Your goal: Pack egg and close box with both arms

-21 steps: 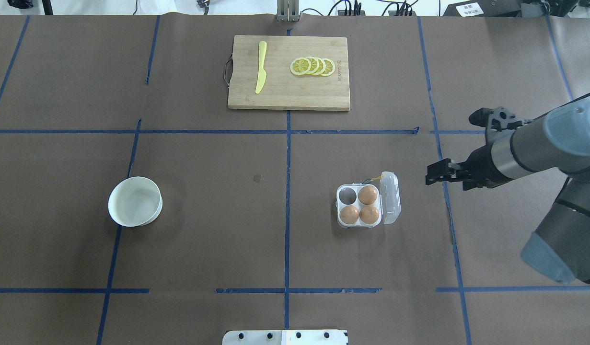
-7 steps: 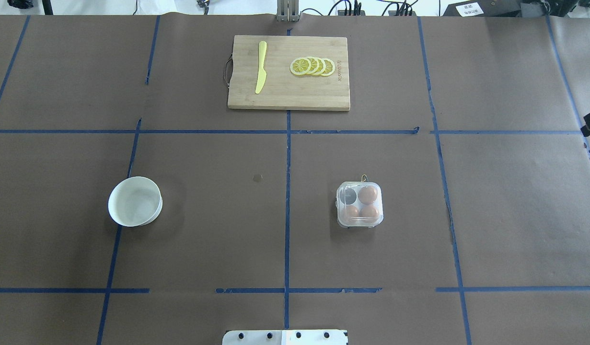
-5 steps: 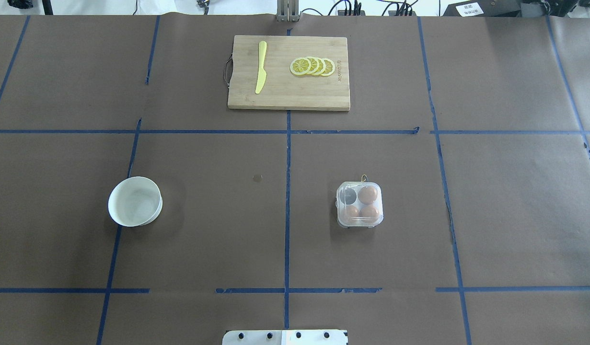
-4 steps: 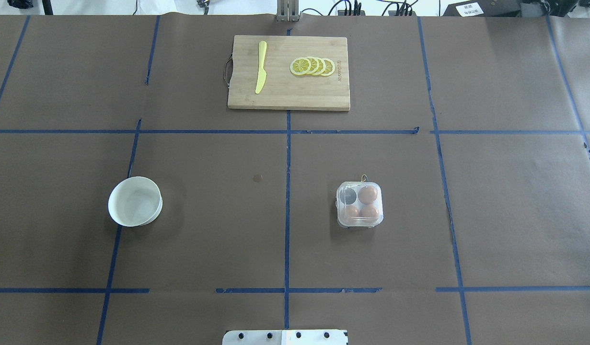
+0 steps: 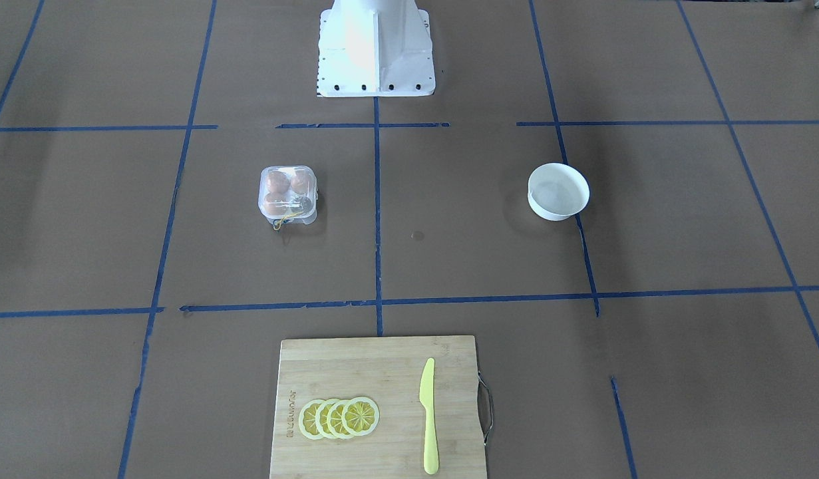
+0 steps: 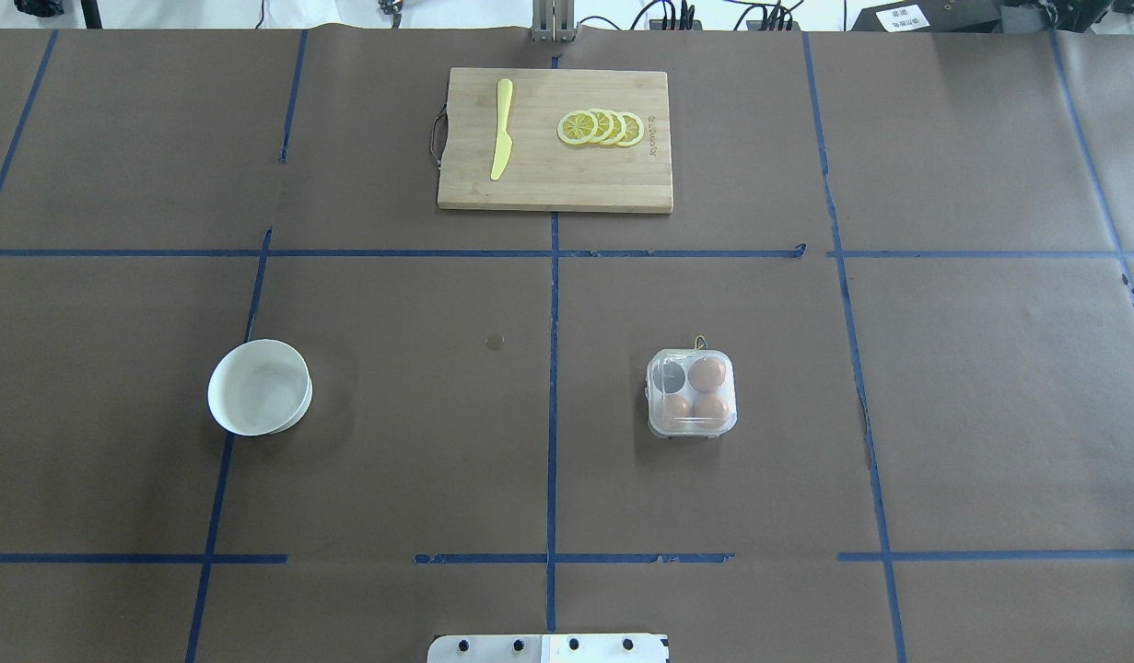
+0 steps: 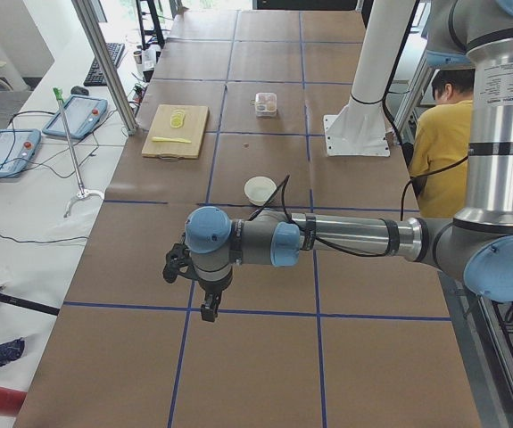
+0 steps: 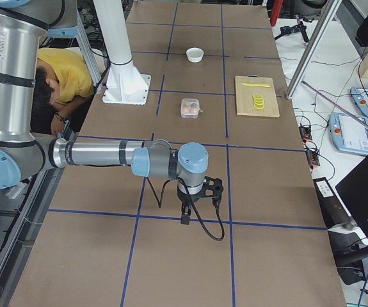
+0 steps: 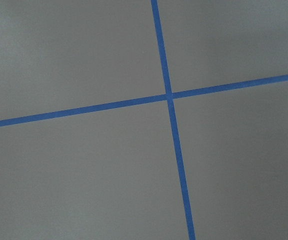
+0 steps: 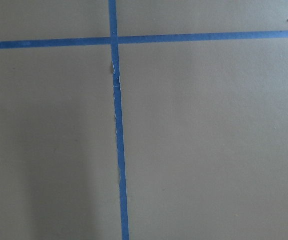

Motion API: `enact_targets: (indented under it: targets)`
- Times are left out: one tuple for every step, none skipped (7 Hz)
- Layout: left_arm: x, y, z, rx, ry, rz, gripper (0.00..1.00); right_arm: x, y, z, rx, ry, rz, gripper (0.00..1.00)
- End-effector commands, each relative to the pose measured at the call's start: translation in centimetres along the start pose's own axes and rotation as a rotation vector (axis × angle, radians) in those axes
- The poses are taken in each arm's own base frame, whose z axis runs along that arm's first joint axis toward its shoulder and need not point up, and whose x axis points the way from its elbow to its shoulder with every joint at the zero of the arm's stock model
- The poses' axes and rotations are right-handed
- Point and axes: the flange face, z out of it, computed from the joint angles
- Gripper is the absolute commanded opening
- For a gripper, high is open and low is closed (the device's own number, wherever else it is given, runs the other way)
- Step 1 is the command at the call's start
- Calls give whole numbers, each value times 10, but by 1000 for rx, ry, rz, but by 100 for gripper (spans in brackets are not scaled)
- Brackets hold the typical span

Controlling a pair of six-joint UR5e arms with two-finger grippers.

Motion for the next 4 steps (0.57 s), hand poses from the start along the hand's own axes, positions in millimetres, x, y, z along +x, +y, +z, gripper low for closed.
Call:
enact_targets:
  targets:
    - [1, 0, -1, 2, 0, 2, 100, -2, -9, -8, 26, 3, -40, 100]
    - [1, 0, -1, 3, 0, 3, 100, 3, -9, -7, 23, 41, -40, 100]
    - [2, -2, -3, 5, -1, 5, 100, 4, -9, -9, 27, 60, -50, 100]
    - [2, -2, -3, 5, -1, 5, 100, 5, -10, -6, 23, 60, -47, 100]
